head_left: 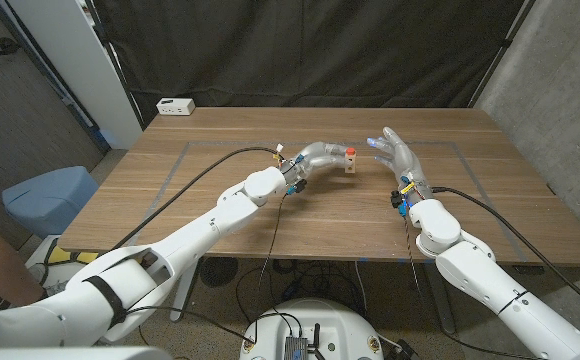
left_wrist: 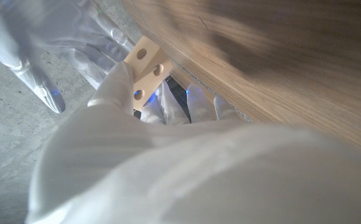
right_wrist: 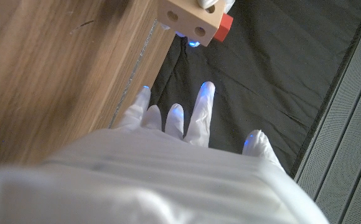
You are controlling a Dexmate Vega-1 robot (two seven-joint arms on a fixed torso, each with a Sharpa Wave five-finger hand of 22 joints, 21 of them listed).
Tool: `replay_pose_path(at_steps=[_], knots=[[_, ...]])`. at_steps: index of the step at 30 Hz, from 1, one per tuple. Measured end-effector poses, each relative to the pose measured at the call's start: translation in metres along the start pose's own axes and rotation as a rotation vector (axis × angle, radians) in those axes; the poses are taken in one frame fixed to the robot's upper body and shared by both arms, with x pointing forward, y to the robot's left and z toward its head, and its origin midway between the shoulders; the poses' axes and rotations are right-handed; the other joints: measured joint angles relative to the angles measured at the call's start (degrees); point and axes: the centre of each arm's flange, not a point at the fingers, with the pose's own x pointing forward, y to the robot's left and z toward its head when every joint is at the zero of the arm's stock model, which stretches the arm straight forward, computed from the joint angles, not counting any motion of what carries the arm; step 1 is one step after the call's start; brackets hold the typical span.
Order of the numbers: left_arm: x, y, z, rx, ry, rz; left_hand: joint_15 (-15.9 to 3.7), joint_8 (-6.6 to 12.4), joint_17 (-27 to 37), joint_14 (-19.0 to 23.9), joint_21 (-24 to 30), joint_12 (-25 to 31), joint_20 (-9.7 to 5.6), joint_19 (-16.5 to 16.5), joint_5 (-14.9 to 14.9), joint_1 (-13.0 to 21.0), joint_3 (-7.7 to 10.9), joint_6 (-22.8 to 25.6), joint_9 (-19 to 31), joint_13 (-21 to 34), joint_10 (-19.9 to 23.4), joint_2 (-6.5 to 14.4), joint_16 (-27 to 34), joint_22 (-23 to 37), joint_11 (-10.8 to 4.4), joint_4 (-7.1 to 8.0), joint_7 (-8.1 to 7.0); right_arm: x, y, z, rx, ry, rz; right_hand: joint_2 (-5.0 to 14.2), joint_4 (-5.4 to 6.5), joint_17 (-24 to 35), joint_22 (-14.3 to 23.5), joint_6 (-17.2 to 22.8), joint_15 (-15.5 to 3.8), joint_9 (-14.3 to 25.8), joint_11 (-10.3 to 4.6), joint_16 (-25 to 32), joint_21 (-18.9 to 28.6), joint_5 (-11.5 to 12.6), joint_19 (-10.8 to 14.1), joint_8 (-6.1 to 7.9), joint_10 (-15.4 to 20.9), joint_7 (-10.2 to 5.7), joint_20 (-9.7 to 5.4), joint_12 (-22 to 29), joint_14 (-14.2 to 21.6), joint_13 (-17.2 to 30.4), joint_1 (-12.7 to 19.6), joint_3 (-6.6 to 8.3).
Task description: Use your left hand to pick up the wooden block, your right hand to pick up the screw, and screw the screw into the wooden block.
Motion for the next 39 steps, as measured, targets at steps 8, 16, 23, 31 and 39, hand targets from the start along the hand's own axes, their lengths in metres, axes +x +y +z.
replay_pose_path(at_steps=[8, 16, 23, 31, 39], knots=[[-0.005, 0.006, 0.001, 0.004, -0.009, -0.007, 0.0, 0.0, 0.0, 0.0, 0.0, 0.0, 0.0, 0.0, 0.0, 0.0, 0.0, 0.0, 0.0, 0.0, 0.0, 0.0, 0.0, 0.0, 0.0, 0.0, 0.0, 0.003, 0.002, -0.001, 0.008, -0.01, -0.002, -0.26, -0.24, 0.0, 0.0, -4.6, -1.45, -0.2, -0.61, -0.4, 0.0, 0.0, 0.1, 0.0, -1.4, -0.07, -2.58, -0.2, -1.0, 0.0, 0.3, 0.24], [-0.01, 0.01, 0.002, 0.009, -0.016, -0.014, 0.0, 0.0, 0.0, 0.0, 0.0, 0.0, 0.0, 0.0, -0.1, 0.0, 0.0, 0.0, 0.0, 0.0, 0.0, 0.0, 0.0, 0.0, -0.01, 0.0, 0.0, 0.009, 0.004, 0.001, 0.007, -0.021, 0.007, -0.6, -0.47, 0.0, 0.0, -9.3, -2.95, -0.4, -1.39, -0.4, -0.3, 0.0, -0.3, 0.0, -2.2, -0.62, -4.18, -0.2, -1.7, -0.1, 0.6, 0.47], [-0.014, 0.01, 0.001, 0.009, -0.016, -0.018, 0.0, 0.0, 0.0, 0.0, 0.0, 0.0, 0.0, 0.0, -0.2, 0.0, 0.0, 0.0, 0.0, 0.0, 0.0, 0.0, 0.0, 0.0, -0.01, 0.0, 0.0, 0.011, 0.006, 0.002, 0.007, -0.026, 0.013, -0.38, -0.47, -0.2, 0.0, -13.4, -3.56, -0.7, -2.27, -0.4, -0.5, 0.0, -0.7, -0.43, -3.7, -1.11, -4.79, -0.2, -1.7, -0.1, 1.0, 0.47], [-0.017, 0.009, 0.0, 0.006, -0.017, -0.017, 0.0, 0.0, 0.0, 0.0, 0.0, 0.0, 0.0, 0.0, 0.0, 0.0, 0.0, 0.0, 0.0, 0.0, 0.0, 0.0, 0.0, 0.0, -0.02, 0.0, 0.0, 0.012, 0.01, 0.0, 0.016, -0.03, 0.019, -0.38, -0.47, -0.2, 0.0, -20.4, -3.87, -1.0, -2.67, -0.4, -0.7, 0.0, -1.2, -0.43, -4.1, -1.07, -5.31, -0.2, -2.0, -0.1, 1.0, 0.47], [-0.015, 0.008, 0.0, 0.006, -0.017, -0.009, 0.0, 0.0, 0.0, 0.0, 0.0, 0.0, 0.0, 0.0, 0.0, 0.0, 0.0, 0.0, 0.0, 0.0, 0.0, 0.0, 0.0, 0.0, -0.03, 0.0, 0.0, 0.011, 0.014, -0.002, 0.03, -0.037, 0.023, -0.69, -0.47, -0.3, 0.0, -27.8, -4.09, -1.0, -3.08, -0.4, -0.7, 0.0, -2.4, -0.43, -5.1, -0.07, -6.21, -0.2, -2.2, -0.1, 1.3, 0.47]])
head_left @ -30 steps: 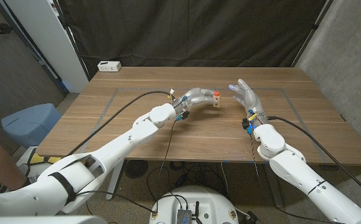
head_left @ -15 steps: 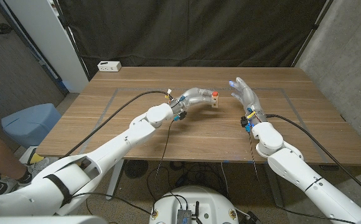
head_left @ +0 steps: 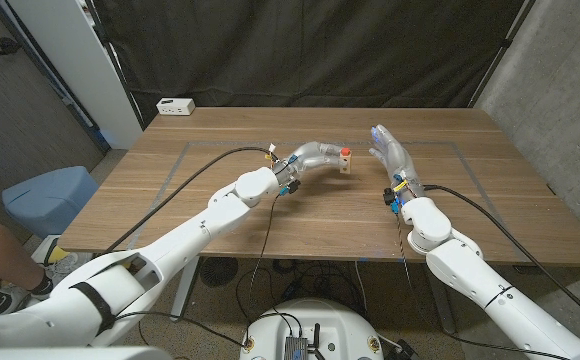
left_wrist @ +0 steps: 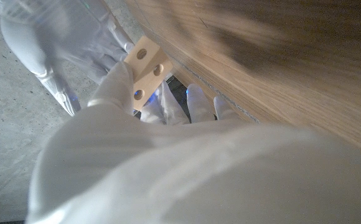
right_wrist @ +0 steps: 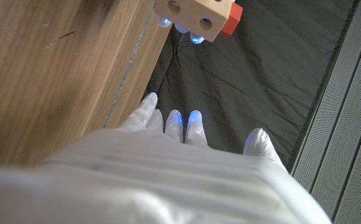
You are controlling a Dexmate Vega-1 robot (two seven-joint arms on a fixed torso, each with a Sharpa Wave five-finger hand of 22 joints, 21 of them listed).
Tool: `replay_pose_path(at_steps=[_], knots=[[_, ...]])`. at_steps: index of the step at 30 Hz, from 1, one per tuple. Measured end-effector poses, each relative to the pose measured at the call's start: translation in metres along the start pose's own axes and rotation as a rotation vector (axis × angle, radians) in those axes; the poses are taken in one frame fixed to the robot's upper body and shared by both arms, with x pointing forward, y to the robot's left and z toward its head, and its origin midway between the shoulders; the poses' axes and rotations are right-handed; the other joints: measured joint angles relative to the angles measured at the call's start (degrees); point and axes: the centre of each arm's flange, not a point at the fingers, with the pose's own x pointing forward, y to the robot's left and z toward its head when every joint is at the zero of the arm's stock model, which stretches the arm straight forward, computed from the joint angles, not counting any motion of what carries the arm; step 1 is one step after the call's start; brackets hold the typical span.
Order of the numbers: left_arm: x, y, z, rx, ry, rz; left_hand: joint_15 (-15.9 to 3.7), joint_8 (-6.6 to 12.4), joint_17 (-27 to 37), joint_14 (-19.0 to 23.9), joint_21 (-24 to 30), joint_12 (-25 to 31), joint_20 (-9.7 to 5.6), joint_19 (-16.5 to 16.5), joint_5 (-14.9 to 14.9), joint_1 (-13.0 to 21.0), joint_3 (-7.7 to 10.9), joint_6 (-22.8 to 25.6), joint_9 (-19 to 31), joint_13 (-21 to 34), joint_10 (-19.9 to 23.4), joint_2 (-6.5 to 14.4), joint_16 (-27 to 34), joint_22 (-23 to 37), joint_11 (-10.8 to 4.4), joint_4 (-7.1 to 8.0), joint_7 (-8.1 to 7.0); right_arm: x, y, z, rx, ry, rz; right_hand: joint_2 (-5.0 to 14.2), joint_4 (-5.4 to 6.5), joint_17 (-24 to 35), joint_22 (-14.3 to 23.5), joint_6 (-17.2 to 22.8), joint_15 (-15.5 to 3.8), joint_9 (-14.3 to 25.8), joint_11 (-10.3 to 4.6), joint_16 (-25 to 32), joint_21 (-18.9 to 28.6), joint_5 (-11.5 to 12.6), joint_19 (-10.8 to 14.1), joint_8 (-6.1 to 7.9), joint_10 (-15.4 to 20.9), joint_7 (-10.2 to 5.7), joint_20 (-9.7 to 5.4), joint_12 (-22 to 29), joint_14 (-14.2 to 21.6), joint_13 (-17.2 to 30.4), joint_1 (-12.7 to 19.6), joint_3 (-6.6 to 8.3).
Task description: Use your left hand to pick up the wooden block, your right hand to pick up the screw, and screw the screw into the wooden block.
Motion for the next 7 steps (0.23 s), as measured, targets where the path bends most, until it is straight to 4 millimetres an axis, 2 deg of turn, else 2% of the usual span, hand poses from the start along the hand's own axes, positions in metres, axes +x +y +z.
replay_pose_path(at_steps=[7], knots=[[0.0005, -0.0032, -0.0008, 0.002, 0.002, 0.002, 0.0, 0.0, 0.0, 0.0, 0.0, 0.0, 0.0, 0.0, 0.0, 0.0, 0.0, 0.0, 0.0, 0.0, -0.1, 0.0, 0.0, 0.0, -0.08, 0.0, 0.0, -0.0031, 0.0034, -0.0029, 0.023, -0.016, 0.002, 0.0, 0.24, 0.2, 0.0, -2.5, -0.25, 0.0, 0.3, -0.4, -0.4, 0.0, -2.2, 0.0, -1.5, -0.14, 0.29, -0.4, -0.9, 0.0, 0.0, -0.24]])
